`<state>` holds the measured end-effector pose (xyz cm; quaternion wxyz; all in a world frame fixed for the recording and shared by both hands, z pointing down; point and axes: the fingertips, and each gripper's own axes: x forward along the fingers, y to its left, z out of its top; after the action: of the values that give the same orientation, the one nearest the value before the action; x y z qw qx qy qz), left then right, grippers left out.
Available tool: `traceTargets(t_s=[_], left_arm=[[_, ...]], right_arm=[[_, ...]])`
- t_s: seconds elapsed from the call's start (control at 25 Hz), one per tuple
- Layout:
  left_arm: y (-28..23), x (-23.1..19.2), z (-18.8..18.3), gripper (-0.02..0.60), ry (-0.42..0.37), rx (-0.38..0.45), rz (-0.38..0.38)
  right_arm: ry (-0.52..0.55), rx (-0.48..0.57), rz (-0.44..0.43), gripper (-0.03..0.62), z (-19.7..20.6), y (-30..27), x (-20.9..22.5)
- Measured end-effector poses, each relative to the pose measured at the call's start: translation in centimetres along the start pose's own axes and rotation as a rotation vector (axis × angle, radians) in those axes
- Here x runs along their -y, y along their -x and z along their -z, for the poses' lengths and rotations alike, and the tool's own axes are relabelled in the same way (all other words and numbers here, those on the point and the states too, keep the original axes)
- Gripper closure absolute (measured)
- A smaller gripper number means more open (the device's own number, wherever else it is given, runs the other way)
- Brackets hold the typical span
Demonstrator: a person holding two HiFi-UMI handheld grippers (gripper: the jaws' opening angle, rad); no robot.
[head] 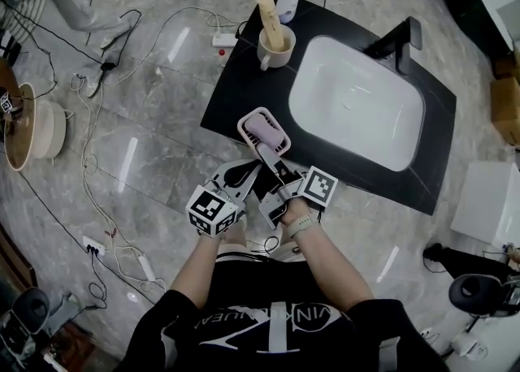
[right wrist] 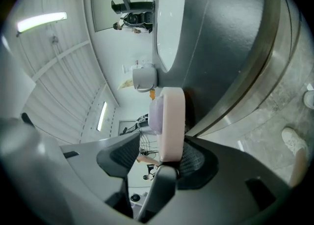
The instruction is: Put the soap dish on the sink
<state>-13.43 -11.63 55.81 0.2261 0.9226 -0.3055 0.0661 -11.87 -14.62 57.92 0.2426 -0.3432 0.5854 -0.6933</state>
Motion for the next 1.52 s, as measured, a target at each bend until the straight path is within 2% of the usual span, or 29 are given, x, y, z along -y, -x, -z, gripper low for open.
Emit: traceTargets(t_s=[0.16,0.4,0.64,1.04,1.24,1.52], left_arm=[[-0.3,1.2,-0.1,0.568,-0.032,-0.021,0.065],[-0.9,1.0,-0.1,0.568,-0.055,-0.080,0.095],[-1.5,0.2,-0.4,0.568,0.021,-0.051,0.041],[-2.4,-0.5,-0.8,0.568,0.068,-0.030,0.016],[-2.6,-1.8,-1.0,0.568,0.114,-0.007,-0.043],[-2.3,-2.6,-1.3,0.568,0.146,0.019,-0.060]], right_arm=[[-0.021,-0.028,-0.036,0.333,0.2,-0.2,-0.8],[-0.004,-0.058,-0.066,0.313,0.1,-0.4,-1.0],[0.030,-0.089,-0.051,0.303,0.4,-0.3,-0.7],[0.008,-0.106,-0.078,0.301,0.4,-0.2,-1.0],[-0.008,-0.103,-0.064,0.299,0.3,0.2,-0.5],[-0.004,-0.097,-0.052,0.299,0.0,1.3,0.3]])
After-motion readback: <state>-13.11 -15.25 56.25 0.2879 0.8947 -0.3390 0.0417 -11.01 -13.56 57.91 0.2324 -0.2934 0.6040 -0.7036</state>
